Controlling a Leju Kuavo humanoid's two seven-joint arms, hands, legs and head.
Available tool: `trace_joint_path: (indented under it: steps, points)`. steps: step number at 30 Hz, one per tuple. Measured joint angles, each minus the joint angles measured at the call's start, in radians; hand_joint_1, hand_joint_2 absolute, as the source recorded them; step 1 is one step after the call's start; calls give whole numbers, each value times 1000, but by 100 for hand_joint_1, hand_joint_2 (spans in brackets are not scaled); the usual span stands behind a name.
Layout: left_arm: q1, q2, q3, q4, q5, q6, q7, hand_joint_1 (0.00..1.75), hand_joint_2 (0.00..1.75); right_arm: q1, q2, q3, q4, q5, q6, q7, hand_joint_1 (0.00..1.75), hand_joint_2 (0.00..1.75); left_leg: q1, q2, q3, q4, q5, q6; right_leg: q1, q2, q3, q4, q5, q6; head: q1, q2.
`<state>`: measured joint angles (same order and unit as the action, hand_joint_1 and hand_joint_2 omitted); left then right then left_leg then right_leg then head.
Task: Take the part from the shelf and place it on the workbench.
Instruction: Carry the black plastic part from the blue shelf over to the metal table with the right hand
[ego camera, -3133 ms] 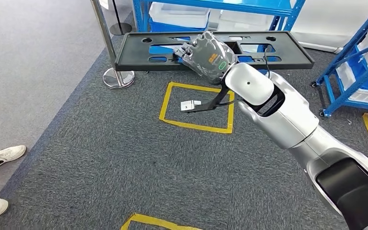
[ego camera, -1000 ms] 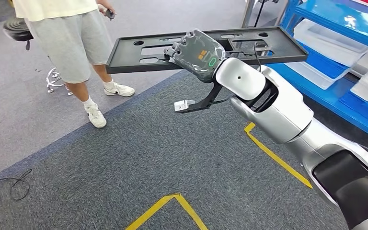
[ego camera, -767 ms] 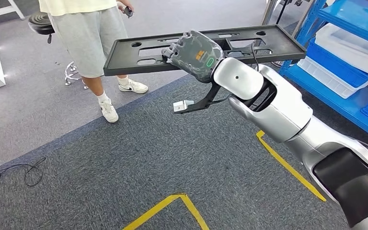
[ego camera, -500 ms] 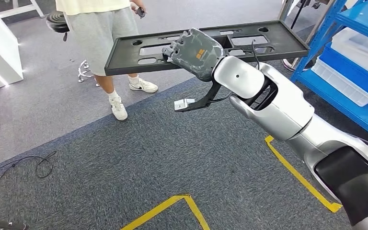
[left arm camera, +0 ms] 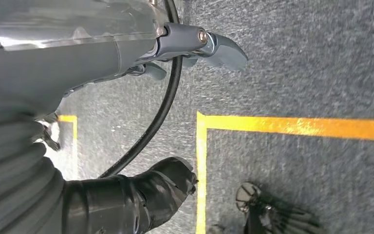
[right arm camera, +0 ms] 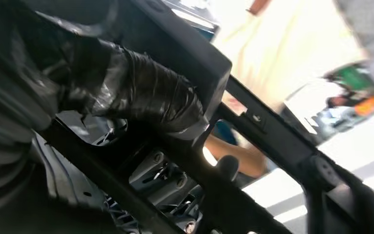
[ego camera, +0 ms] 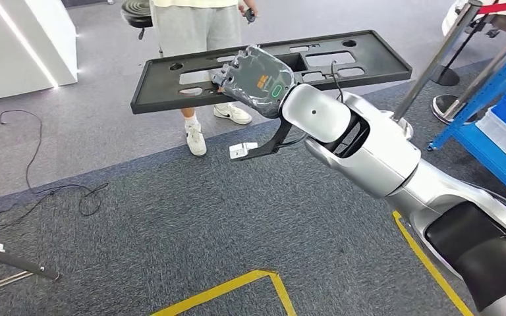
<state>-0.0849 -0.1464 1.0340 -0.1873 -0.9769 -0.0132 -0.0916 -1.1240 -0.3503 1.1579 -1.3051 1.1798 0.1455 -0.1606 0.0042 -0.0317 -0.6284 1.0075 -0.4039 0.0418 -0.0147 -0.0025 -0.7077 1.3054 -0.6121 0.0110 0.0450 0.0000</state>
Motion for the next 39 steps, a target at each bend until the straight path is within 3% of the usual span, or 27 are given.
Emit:
trace_joint_path:
  steps: [1,2,3,5,7,9,11,13,15,16,17,20,22,24,25,27,29,30,31,32,33,35,37,39]
  points:
    - [0,2,0,0,-1,-6,0,0,175,4,1,4,0,0,1,2,175,175,-1,-15,0,3,-1,0,0,1,-11,9,13,-2,0,0]
    - [1,4,1,0,-2,-9,0,0,175,6,1,6,0,0,1,3,175,175,-2,-30,0,7,-2,0,0,4,-1,-24,45,-6,0,0]
    - [1,5,1,0,-3,-9,1,0,175,7,2,8,0,0,1,5,175,175,-2,-44,0,11,-5,-2,0,14,23,-87,88,-10,0,0]
    - [3,4,3,0,-5,0,6,0,175,5,2,8,0,0,1,8,175,175,-2,-68,-4,21,-9,-7,0,52,74,-204,141,-17,0,0]
    - [4,2,4,0,-4,15,12,0,175,5,1,9,0,-1,1,9,175,175,2,-90,-12,23,-8,-18,3,70,92,-246,145,-20,-1,0]
    - [8,2,6,0,-3,22,15,0,175,5,2,10,0,-2,1,9,175,175,7,-107,-18,20,-5,-31,4,48,99,-259,150,-26,-1,0]
    - [11,-1,7,0,-3,24,17,0,175,4,4,10,0,-2,1,9,175,175,3,-71,-32,49,-24,-41,0,24,112,-276,158,-38,-2,0]
    - [10,-3,7,0,-4,24,18,0,175,3,5,11,0,-2,1,9,175,175,4,-5,-82,155,-79,-51,1,1,119,-285,160,-45,-6,0]
    - [8,-3,8,0,-5,24,19,0,175,6,5,14,0,-3,0,9,175,175,10,21,-141,270,-120,-60,4,-23,119,-283,158,-46,-7,0]
    - [8,-3,9,0,-6,22,19,0,175,9,5,17,0,-4,0,9,175,175,12,25,-150,285,-117,-63,5,-35,120,-282,156,-46,-7,0]
    - [9,-3,10,0,-8,18,19,0,175,11,5,19,0,-5,0,9,175,175,14,28,-139,261,-96,-65,5,-46,121,-281,153,-44,-7,0]
    - [10,-1,11,0,-14,5,18,0,175,11,4,21,0,-6,0,10,175,175,12,64,-39,71,-14,-61,7,-76,129,-277,141,-34,-7,0]
    - [8,1,12,0,-17,0,16,0,175,9,3,21,0,-6,0,10,175,175,3,76,-10,14,-4,-47,11,-93,132,-275,136,-24,-6,0]
    - [9,3,13,0,-18,0,15,0,175,8,4,22,-1,-7,-1,10,175,175,-1,55,-8,10,-2,-32,11,-107,135,-276,132,-13,-6,0]
    - [10,4,13,0,-19,0,15,0,175,8,4,23,-1,-8,-1,10,175,175,0,46,-4,5,0,-25,8,-99,136,-271,125,-7,-5,0]
    - [10,5,14,0,-20,1,14,0,175,6,3,23,-2,-10,0,10,175,175,3,30,5,-6,4,-11,3,-54,111,-212,88,0,-5,0]
    - [8,6,15,0,-22,3,14,0,175,5,-1,25,-1,-12,4,8,175,175,3,13,5,-7,5,-3,1,-9,47,-87,29,1,-4,0]
    - [8,6,16,0,-22,8,14,0,175,7,-2,27,-1,-13,6,8,175,175,2,2,5,-6,5,-2,2,-1,15,-29,12,1,-4,0]
    - [7,6,18,0,-23,14,16,0,175,11,-4,30,-1,-14,7,7,175,175,1,-11,5,-4,4,-1,2,1,-6,0,12,1,-5,0]
    - [8,6,19,0,-24,20,18,0,175,15,-6,32,-1,-15,8,7,175,175,0,-24,5,-1,3,-1,2,3,-8,-7,33,-1,-5,0]
    - [8,5,20,0,-25,24,20,0,175,17,-7,33,-1,-16,9,6,175,175,0,-37,5,3,2,-2,1,7,8,-53,69,-3,-5,0]
    - [9,3,21,0,-30,20,22,0,175,18,-10,34,-1,-21,9,6,175,175,-1,-59,1,12,-3,-8,0,40,63,-183,135,-9,-5,0]
    - [9,2,21,0,-33,9,21,0,175,17,-15,34,-1,-31,9,5,175,175,2,-81,-8,18,-3,-17,2,64,94,-251,154,-13,-5,0]
    - [12,2,21,0,-35,3,21,0,175,14,-16,34,-1,-40,11,3,175,175,6,-100,-15,16,1,-30,5,50,99,-258,156,-19,-5,0]
